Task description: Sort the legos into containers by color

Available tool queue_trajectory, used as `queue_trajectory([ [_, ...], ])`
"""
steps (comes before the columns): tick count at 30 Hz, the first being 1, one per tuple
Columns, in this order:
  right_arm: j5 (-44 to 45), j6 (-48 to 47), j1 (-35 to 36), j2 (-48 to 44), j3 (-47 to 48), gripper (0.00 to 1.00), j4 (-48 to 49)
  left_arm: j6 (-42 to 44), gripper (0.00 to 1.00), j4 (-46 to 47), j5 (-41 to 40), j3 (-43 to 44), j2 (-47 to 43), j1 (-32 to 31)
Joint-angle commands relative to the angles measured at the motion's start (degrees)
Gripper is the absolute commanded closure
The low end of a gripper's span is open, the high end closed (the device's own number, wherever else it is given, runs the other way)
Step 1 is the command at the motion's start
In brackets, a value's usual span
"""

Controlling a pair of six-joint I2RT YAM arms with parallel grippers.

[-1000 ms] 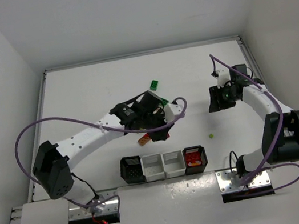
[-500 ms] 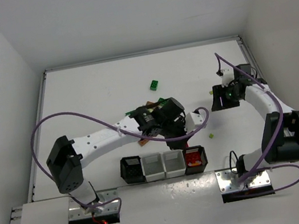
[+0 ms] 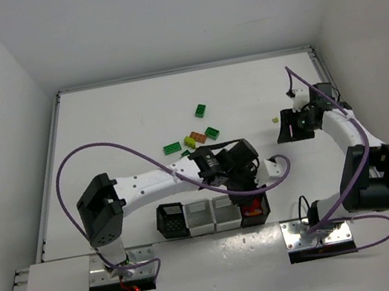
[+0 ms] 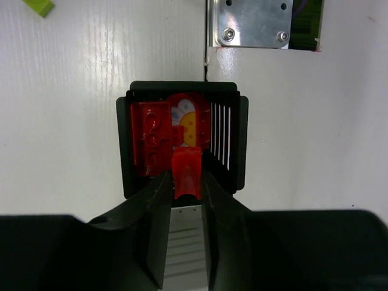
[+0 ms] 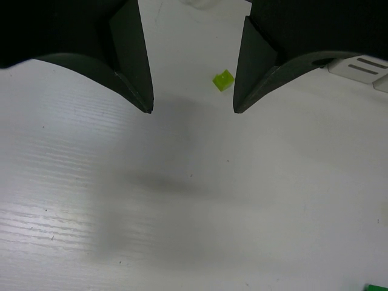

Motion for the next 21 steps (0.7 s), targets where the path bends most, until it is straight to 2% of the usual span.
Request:
queue_trajectory([
  [1, -1.53, 0.8, -0.51, -0.57, 0.56, 0.44, 1.71, -0.6, 0.68, 0.74, -1.2, 2.53, -0.22, -0.4],
  [5, -2.06, 0.8, -1.04, -0.57, 0.56, 0.44, 1.71, -0.6, 0.57, 0.74, -3.21, 3.23, -1.54, 0.22],
  [8, -2.59, 0.8, -1.04, -0.57, 0.56, 0.44, 1.71, -0.6, 0.49, 0.22, -3.22, 4.29, -2.59, 2.94],
  [11, -2.59, 0.8, -1.04, -0.04, 0.56, 0.44, 1.71, -0.6, 0.46, 0.21, -3.22, 4.82, -3.12, 5.66],
  [14, -2.59, 0.8, -1.04, -0.04, 0.56, 0.44, 1.71, -2.44, 0.44, 2.83, -5.04, 5.35, -5.66, 10.58],
  [18, -2.59, 0.8, -1.04, 0.48, 0.56, 0.44, 1.71, -4.38, 0.33, 7.76, -9.36, 1.84, -8.05, 18.22],
  [21, -3.11, 0.8, -1.04, 0.48, 0.56, 0.44, 2.24, -4.38, 0.36, 7.25, -12.97, 1.04, -6.3, 22.88],
])
